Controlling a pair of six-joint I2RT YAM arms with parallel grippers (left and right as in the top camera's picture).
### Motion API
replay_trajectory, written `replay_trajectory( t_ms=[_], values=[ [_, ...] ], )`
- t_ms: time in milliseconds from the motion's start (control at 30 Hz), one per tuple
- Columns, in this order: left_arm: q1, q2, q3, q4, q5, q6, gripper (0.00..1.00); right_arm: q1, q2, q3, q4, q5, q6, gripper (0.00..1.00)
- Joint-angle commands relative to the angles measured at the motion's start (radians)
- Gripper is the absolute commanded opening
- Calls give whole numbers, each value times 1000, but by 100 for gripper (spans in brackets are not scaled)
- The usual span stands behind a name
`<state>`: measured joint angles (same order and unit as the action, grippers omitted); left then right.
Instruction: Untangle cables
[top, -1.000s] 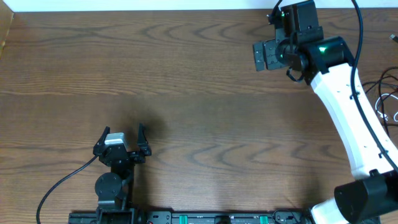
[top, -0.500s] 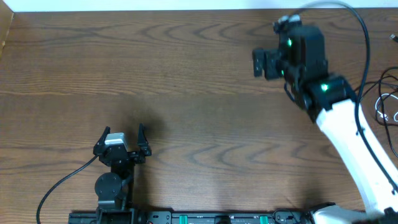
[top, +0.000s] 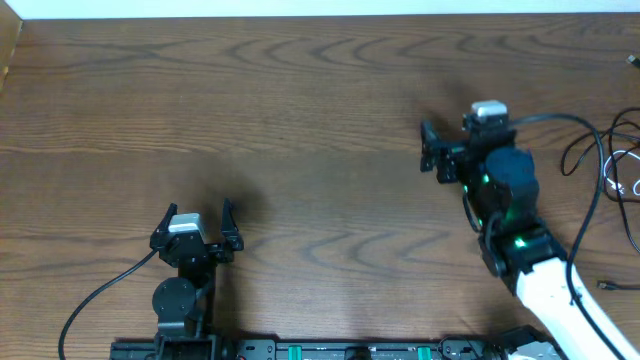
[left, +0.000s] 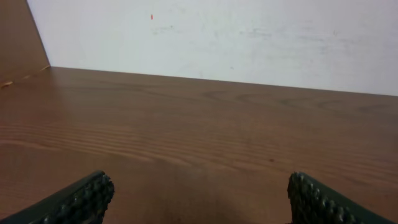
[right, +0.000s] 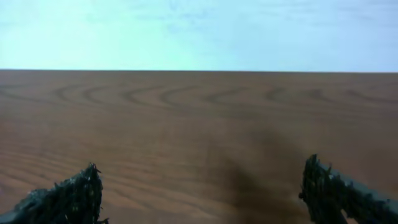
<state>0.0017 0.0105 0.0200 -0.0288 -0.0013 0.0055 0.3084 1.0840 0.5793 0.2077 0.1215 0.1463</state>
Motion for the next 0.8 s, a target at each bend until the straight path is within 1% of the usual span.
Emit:
replay_trajectory(
  t_ms=[0,267,767],
  values=[
    [0,-6,-16,-44,-10,17,90,-36,-73,-65,14,34,18,99],
    [0,-6,-16,-44,-10,17,90,-136,-253,-233,15,32,19,99],
    [0,-6,-16,-44,-10,17,91,-251,-567,-563,55,27,139,99]
  ],
)
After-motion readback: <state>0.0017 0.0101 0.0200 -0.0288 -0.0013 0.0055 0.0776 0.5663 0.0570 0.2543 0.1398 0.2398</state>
